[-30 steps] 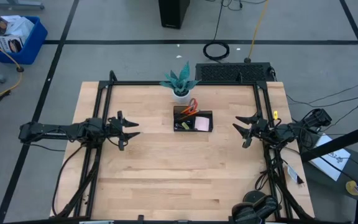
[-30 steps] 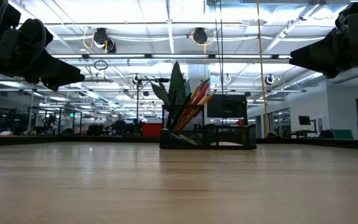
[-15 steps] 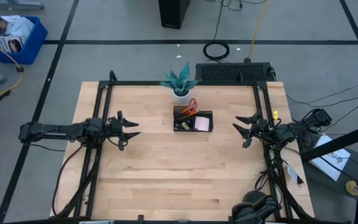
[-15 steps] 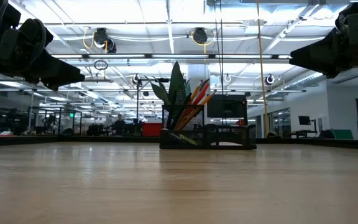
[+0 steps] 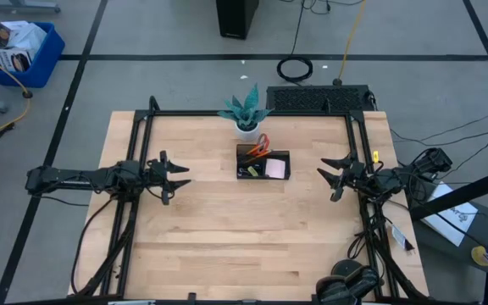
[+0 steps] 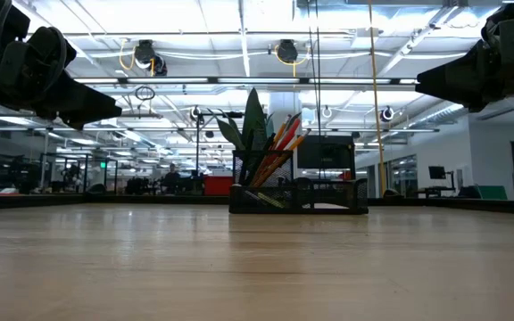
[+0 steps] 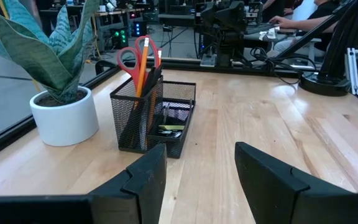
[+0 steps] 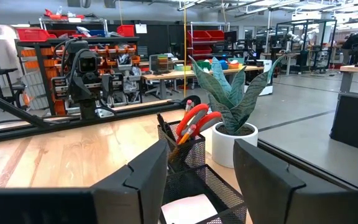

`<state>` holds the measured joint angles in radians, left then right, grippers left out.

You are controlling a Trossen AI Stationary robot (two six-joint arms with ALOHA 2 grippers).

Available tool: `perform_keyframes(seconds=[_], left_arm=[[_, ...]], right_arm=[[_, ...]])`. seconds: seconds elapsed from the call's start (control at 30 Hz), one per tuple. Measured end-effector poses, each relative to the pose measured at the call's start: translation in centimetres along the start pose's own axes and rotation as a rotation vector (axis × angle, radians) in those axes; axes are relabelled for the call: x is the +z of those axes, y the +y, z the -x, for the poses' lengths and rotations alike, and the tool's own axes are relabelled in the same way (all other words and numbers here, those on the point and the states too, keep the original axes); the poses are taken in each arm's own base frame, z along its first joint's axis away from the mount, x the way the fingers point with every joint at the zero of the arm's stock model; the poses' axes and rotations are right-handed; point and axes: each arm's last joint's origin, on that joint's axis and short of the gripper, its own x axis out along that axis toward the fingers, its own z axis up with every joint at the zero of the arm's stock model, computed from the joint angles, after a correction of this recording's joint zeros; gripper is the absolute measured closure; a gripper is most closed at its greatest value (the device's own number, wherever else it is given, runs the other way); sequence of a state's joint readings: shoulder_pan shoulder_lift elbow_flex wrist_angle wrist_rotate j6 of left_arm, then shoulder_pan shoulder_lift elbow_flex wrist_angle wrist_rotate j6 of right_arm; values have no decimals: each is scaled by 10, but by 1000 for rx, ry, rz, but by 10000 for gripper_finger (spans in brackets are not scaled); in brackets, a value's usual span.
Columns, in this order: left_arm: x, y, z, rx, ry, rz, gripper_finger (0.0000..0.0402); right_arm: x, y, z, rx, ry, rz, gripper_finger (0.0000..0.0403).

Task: Pick and place office supplies into organizer
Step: Return to Home Position

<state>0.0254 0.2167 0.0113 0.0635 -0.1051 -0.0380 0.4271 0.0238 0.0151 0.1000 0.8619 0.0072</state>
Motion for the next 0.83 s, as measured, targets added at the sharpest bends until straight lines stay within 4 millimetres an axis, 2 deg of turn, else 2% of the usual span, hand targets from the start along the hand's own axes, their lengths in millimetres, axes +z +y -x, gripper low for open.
perform_keyframes(seconds=[0.83], left_arm=[[0,0,0,1,-1,0,206]], right_arm=[[0,0,0,0,0,0,234]])
